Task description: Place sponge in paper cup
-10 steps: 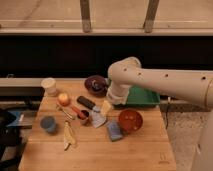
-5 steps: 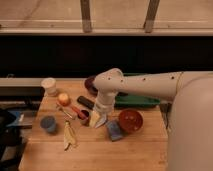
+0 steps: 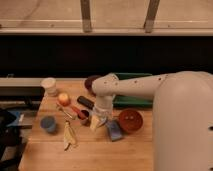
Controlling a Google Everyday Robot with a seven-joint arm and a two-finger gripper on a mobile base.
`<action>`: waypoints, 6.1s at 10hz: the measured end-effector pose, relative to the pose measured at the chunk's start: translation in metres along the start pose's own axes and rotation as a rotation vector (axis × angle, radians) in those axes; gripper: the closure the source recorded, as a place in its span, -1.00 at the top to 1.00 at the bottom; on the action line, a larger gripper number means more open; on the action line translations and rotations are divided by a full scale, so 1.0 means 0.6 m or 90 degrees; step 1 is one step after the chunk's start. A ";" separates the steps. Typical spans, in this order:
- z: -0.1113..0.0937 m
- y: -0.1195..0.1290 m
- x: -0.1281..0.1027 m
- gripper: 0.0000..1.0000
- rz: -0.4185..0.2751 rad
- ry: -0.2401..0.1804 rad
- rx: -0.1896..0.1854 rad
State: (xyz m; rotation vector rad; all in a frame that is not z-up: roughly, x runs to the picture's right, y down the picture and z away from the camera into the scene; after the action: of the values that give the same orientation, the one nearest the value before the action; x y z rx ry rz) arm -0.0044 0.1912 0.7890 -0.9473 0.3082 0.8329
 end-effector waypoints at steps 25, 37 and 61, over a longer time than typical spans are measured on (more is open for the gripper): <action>-0.020 -0.090 0.020 -1.00 0.077 -0.043 -0.005; -0.374 -0.075 -0.265 -1.00 -0.100 -0.380 0.011; -0.396 0.086 -0.506 -1.00 -0.334 -0.457 -0.018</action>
State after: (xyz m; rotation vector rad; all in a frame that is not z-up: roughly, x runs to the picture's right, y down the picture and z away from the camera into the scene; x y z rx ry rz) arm -0.2154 -0.1352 0.7965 -0.6520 -0.5540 0.6364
